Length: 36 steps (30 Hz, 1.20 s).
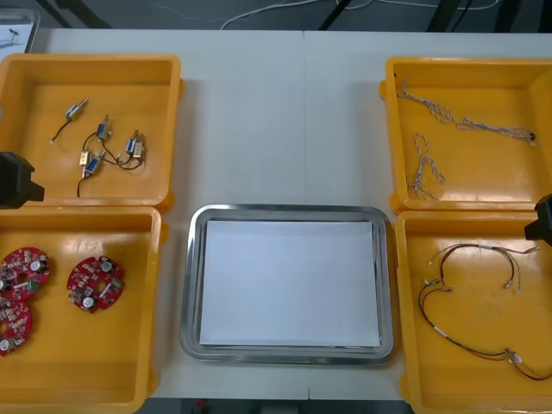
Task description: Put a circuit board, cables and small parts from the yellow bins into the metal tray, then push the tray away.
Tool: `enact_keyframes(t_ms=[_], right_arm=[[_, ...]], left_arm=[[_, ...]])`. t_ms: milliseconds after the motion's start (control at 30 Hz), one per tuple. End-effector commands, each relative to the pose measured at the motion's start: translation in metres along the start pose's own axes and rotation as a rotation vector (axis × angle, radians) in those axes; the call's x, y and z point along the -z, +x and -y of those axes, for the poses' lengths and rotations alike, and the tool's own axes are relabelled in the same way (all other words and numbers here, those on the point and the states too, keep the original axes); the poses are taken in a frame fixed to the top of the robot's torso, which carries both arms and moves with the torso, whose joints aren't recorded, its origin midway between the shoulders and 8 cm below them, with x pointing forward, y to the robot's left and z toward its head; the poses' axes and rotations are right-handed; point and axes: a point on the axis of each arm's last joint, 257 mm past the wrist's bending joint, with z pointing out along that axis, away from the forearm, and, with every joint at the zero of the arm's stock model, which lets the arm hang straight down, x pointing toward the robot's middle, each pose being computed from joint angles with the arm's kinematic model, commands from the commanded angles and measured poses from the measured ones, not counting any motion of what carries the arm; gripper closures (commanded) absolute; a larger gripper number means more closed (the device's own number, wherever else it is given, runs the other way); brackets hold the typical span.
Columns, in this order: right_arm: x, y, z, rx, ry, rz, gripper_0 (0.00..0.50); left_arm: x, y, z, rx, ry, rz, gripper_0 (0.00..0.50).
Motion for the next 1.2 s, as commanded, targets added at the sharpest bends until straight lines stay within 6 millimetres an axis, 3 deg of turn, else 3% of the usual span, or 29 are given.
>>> enact_keyframes(t_ms=[33, 1200], right_arm=[[0.0058, -0.0058, 0.0016, 0.019, -0.001, 0.037, 0.000], [0.0058, -0.0058, 0.0016, 0.019, -0.001, 0.037, 0.000]], left_arm=[[0.0051, 0.0015, -0.0124, 0.068, -0.038, -0.003, 0.000], [0.0051, 0.0015, -0.0124, 0.068, -0.038, -0.003, 0.000]])
